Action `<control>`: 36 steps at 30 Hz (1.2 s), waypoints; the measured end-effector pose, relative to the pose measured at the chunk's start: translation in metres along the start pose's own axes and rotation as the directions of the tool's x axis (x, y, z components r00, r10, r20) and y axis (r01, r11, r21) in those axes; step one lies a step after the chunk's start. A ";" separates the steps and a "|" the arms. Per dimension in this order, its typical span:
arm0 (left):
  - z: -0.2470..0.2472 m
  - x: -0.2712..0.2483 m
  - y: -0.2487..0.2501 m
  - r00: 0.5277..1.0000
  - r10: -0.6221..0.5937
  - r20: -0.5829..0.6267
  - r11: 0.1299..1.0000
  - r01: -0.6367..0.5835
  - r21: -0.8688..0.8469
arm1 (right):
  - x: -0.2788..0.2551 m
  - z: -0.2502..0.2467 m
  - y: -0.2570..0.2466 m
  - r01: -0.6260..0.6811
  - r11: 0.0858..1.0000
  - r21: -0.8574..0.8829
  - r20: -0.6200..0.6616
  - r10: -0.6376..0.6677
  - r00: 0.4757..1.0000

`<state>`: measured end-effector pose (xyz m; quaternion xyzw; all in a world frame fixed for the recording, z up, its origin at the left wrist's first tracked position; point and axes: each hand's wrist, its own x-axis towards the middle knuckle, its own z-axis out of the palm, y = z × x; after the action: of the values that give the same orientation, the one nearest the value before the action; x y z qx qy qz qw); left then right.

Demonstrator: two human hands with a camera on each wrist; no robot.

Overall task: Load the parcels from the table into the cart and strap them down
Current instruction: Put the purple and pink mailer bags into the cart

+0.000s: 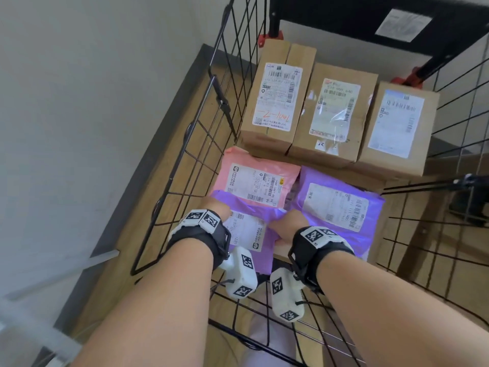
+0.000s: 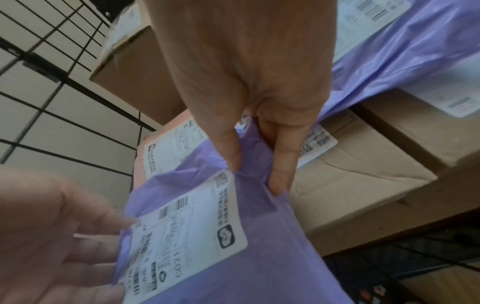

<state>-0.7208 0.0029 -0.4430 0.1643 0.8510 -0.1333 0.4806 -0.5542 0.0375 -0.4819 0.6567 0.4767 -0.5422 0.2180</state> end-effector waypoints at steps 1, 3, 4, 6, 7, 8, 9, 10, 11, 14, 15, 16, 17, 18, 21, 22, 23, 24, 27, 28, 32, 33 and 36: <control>-0.002 -0.004 0.002 1.000 -0.005 -0.003 1.000 0.005 0.000 | 0.000 0.001 0.000 -0.004 1.000 0.011 -0.010 0.004 1.000; 0.000 0.004 0.003 1.000 -0.001 0.000 1.000 0.001 -0.005 | -0.002 -0.001 -0.002 -0.026 1.000 0.008 -0.026 0.026 0.999; 0.002 0.005 0.004 0.999 0.031 -0.016 0.999 -0.030 0.023 | -0.004 -0.003 -0.003 -0.034 0.999 0.008 -0.035 0.034 0.999; 0.003 0.002 0.006 1.000 -0.012 0.006 1.000 0.012 -0.008 | -0.010 -0.009 -0.006 -0.041 0.999 0.015 -0.053 0.041 0.998; 0.004 0.004 0.006 0.999 -0.034 -0.003 0.998 0.033 -0.052 | -0.014 -0.012 -0.007 -0.040 0.999 0.007 -0.050 0.041 0.998; 0.002 0.001 0.006 0.998 -0.053 -0.019 0.996 0.051 -0.068 | -0.017 -0.016 -0.008 -0.033 0.999 -0.004 -0.049 0.032 0.998; 0.001 0.000 0.008 0.997 -0.070 -0.032 0.993 0.067 -0.096 | -0.021 -0.020 -0.009 -0.019 1.000 -0.013 -0.048 0.018 0.999; -0.001 -0.004 0.008 0.997 -0.071 -0.030 0.994 0.069 -0.087 | -0.025 -0.023 -0.009 -0.001 1.000 -0.018 -0.047 0.000 0.999; -0.002 -0.004 0.008 0.997 -0.069 -0.042 0.994 0.065 -0.084 | -0.029 -0.026 -0.009 0.016 1.000 -0.023 -0.044 -0.017 0.999; -0.008 -0.018 0.013 0.998 -0.053 -0.028 0.995 0.050 -0.081 | -0.038 -0.036 -0.009 0.047 0.998 -0.050 -0.053 -0.049 0.997; -0.009 -0.021 0.014 0.999 -0.035 -0.026 0.995 0.033 -0.089 | -0.041 -0.040 -0.009 0.057 0.995 -0.078 -0.057 -0.062 0.996; -0.010 -0.026 0.016 1.000 -0.021 -0.020 0.996 0.019 -0.084 | -0.043 -0.043 -0.009 0.065 0.992 -0.111 -0.061 -0.072 0.996; -0.011 -0.027 0.016 1.000 -0.004 -0.024 0.998 0.002 -0.067 | -0.046 -0.047 -0.010 0.073 0.986 -0.148 -0.061 -0.082 0.995; -0.013 -0.034 0.018 0.999 0.020 -0.027 0.997 -0.022 -0.078 | -0.049 -0.051 -0.010 0.075 0.981 -0.178 -0.064 -0.087 0.994; -0.018 -0.052 0.026 0.993 0.106 -0.050 0.990 -0.110 -0.091 | -0.059 -0.063 -0.012 0.076 0.966 -0.246 -0.097 -0.103 0.990; -0.021 -0.063 0.031 0.990 0.126 -0.061 0.989 -0.131 -0.070 | -0.064 -0.070 -0.012 0.086 0.962 -0.258 -0.109 -0.118 0.987; -0.025 -0.075 0.037 0.988 0.136 -0.067 0.989 -0.139 -0.045 | -0.071 -0.077 -0.012 0.099 0.957 -0.273 -0.121 -0.136 0.983; -0.026 -0.087 0.043 0.983 0.170 -0.072 0.985 -0.171 -0.014 | -0.078 -0.085 -0.012 0.104 0.951 -0.291 -0.133 -0.148 0.980; -0.028 -0.120 0.067 0.945 0.327 -0.031 0.931 -0.316 0.181 | -0.101 -0.111 -0.010 0.131 0.915 -0.381 -0.163 -0.206 0.965; -0.027 -0.132 0.077 0.926 0.378 -0.017 0.903 -0.364 0.230 | -0.110 -0.120 -0.008 0.139 0.903 -0.406 -0.179 -0.227 0.957; -0.017 -0.180 0.114 0.858 0.514 -0.003 0.785 -0.469 0.405 | -0.151 -0.163 0.009 0.152 0.860 -0.488 -0.284 -0.321 0.904; -0.013 -0.192 0.124 0.833 0.553 0.004 0.745 -0.496 0.445 | -0.162 -0.174 0.015 0.150 0.850 -0.504 -0.314 -0.342 0.885; 0.002 -0.237 0.150 0.736 0.677 -0.030 0.619 -0.547 0.563 | -0.198 -0.204 0.036 0.122 0.835 -0.537 -0.416 -0.388 0.823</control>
<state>-0.5433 0.1026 -0.2504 0.5840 0.7244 -0.1636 0.3277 -0.4120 0.1078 -0.2437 0.6268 0.7240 -0.2359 0.1656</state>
